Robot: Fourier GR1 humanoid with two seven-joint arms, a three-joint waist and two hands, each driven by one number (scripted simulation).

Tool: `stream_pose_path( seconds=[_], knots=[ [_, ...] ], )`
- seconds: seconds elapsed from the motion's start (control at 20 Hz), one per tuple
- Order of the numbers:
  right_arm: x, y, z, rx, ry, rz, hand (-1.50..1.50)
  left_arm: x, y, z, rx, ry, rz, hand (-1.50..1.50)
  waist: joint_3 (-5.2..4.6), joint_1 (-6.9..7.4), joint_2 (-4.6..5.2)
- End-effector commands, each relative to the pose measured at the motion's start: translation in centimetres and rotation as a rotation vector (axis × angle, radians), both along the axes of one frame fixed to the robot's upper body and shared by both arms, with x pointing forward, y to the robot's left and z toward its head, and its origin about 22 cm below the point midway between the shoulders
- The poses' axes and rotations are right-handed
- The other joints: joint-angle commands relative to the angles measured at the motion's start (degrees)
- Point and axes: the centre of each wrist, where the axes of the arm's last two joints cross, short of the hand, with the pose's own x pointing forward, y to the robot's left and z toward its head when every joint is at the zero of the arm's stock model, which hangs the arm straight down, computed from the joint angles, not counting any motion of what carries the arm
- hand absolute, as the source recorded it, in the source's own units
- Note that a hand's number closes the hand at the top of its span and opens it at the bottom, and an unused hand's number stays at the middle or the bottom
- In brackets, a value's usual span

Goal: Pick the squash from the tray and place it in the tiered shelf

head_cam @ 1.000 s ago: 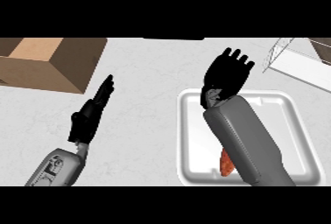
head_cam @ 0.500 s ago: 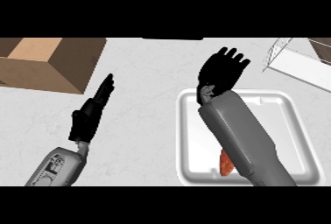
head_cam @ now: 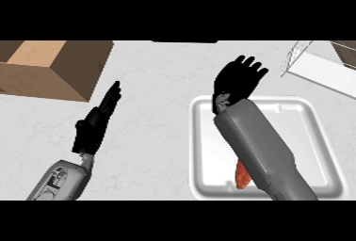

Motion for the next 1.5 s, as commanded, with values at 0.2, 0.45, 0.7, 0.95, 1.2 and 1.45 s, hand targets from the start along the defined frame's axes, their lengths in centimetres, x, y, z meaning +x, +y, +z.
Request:
stream_pose_path(
  seconds=[0.2,0.45,0.7,0.95,1.2,1.45],
  knots=[
    [0.3,0.8,-0.6,-0.043,0.035,-0.234,-1.5,0.5,-0.3,0.9,-0.012,-0.009,0.002,0.0,0.02,-0.29,-0.07],
    [0.3,0.3,-2.2,-0.054,0.071,-0.252,-1.5,-0.2,-0.8,0.0,-0.015,-0.014,-0.005,0.0,0.02,-0.18,-0.01],
    [0.6,0.1,-2.4,-0.087,0.096,-0.262,-1.5,0.7,0.5,0.9,-0.017,-0.005,-0.011,0.0,-0.01,-0.53,-0.05],
    [0.8,-0.2,-4.0,-0.099,0.094,-0.286,-1.5,-0.2,-0.1,0.2,0.001,-0.01,0.002,0.0,0.04,-0.03,0.02],
    [0.4,-0.6,-4.8,-0.093,0.104,-0.294,-1.5,-0.1,0.1,-0.4,-0.008,-0.01,0.011,0.0,0.01,-0.39,0.07],
    [-0.4,-1.2,-6.4,-0.087,0.116,-0.307,-1.5,-1.6,0.2,-1.3,-0.007,0.006,0.011,0.0,0.03,-0.41,-0.06]
  ],
)
